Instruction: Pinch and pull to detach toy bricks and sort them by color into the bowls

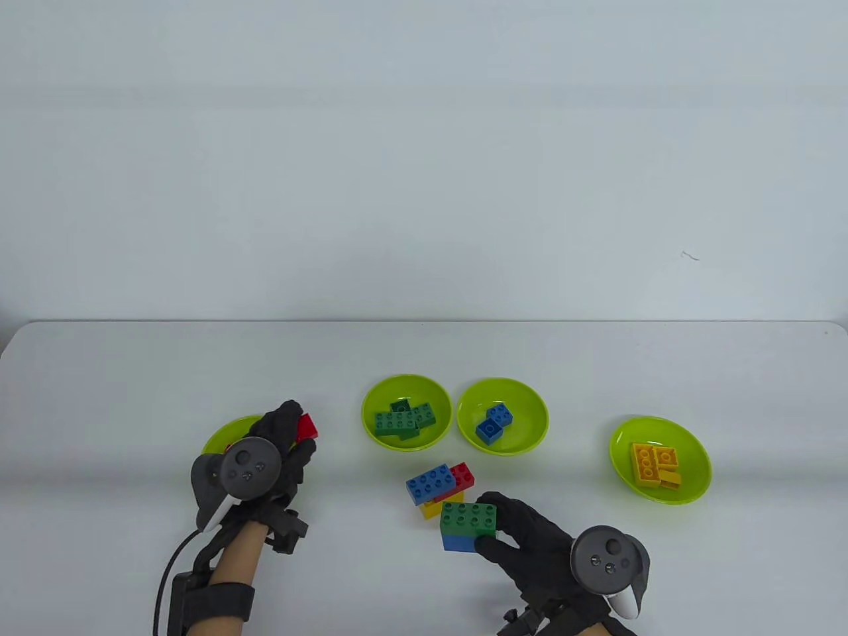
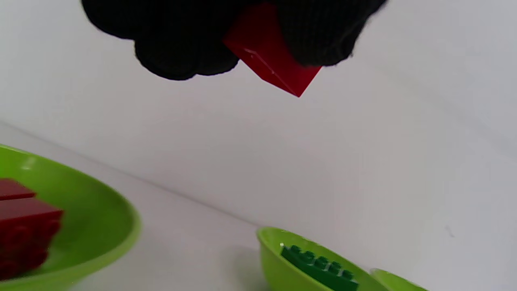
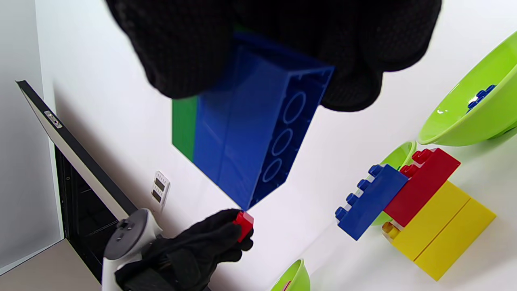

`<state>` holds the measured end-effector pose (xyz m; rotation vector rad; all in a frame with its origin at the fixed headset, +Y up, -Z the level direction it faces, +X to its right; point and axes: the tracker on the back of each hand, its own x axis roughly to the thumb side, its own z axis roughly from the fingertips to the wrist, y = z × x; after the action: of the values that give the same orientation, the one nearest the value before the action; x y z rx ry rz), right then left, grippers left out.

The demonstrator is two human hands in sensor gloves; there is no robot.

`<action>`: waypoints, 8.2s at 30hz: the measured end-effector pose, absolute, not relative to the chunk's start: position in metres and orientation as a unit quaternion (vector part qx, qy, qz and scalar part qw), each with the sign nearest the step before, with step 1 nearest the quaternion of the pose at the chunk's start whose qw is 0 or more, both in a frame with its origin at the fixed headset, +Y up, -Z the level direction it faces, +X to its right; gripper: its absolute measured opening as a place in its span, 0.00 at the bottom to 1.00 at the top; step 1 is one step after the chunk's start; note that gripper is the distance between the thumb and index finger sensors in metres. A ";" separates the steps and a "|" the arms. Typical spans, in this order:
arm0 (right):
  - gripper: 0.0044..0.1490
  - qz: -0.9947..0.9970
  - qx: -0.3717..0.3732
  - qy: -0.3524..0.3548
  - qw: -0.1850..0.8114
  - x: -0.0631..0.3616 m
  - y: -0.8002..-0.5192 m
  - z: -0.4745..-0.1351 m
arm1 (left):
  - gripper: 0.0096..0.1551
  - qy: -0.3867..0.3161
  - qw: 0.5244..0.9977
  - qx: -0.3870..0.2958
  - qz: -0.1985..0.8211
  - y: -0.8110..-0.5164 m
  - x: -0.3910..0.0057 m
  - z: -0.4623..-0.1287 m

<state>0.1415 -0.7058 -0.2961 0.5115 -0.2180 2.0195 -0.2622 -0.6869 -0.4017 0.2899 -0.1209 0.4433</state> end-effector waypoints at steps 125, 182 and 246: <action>0.39 0.826 0.237 -0.101 0.502 0.140 -0.706 -0.292 | 0.38 -0.380 0.883 0.146 0.234 -0.649 -0.085 -0.296; 0.39 0.845 0.179 -0.127 0.488 0.165 -0.702 -0.303 | 0.45 -0.106 0.961 0.035 0.252 -0.692 -0.130 -0.493; 0.39 0.865 0.277 -0.161 0.386 0.134 -0.675 -0.278 | 0.39 -0.327 0.827 0.047 0.455 -0.701 -0.099 -0.297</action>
<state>0.1338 -0.6746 -0.2784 0.7062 -0.4091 2.2026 -0.0993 -0.7014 -0.2974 0.0988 -0.6948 0.9660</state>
